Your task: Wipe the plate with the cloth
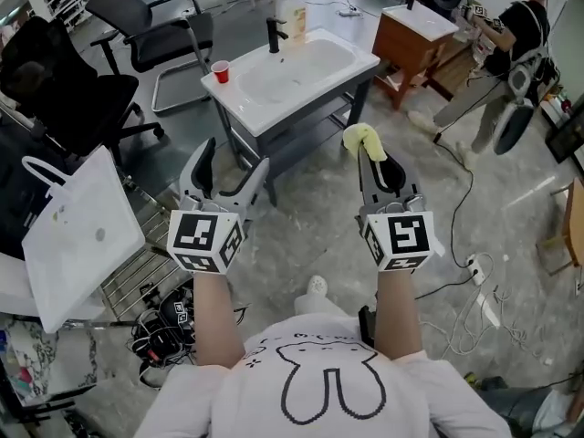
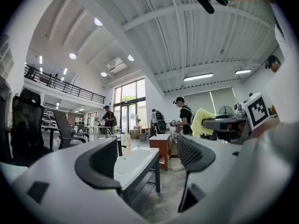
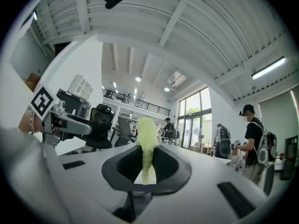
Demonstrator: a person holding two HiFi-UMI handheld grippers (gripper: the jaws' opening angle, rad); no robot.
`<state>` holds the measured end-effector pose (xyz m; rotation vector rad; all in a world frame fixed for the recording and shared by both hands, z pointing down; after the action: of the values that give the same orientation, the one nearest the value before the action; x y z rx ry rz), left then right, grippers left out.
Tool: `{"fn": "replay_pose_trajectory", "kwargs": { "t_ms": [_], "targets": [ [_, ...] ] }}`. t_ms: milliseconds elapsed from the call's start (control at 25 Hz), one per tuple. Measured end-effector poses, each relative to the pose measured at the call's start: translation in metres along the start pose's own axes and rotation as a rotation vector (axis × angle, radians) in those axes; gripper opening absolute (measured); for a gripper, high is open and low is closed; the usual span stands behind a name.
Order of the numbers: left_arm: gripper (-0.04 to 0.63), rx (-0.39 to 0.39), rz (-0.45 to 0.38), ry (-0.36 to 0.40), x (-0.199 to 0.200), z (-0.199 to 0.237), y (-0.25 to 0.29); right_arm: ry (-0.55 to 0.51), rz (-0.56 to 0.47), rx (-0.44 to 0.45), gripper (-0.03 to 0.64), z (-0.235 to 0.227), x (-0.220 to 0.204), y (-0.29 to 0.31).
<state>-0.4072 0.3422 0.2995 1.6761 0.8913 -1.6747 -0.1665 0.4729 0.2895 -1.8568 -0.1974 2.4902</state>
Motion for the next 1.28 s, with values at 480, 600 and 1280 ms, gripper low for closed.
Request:
{"fn": "replay_pose_trajectory", "kwargs": {
  "t_ms": [480,600,1280],
  "targets": [
    [0.388,0.115,0.002,-0.121,-0.005,0.017,0.113,0.005,0.011,0.064,0.048,-0.088,-0.036,0.093],
    [0.388,0.138,0.021,-0.085,-0.008,0.016,0.134,0.003,0.017,0.081,0.048,-0.098,-0.044,0.107],
    [0.387,0.120,0.141,-0.033,-0.027,0.057,0.264,-0.009,0.028,0.068,0.048,-0.151,-0.077,0.207]
  ]
}}
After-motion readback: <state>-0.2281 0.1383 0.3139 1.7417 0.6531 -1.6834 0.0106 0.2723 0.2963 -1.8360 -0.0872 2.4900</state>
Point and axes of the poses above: the fingertips, and each gripper's own axes: y forward along the fingers, z to its left, x out of its top, the point moved 9 cm from there along -y, backward along the fingers, and after that the axes turned 3 degrees about -y, right-handed, at the moved point
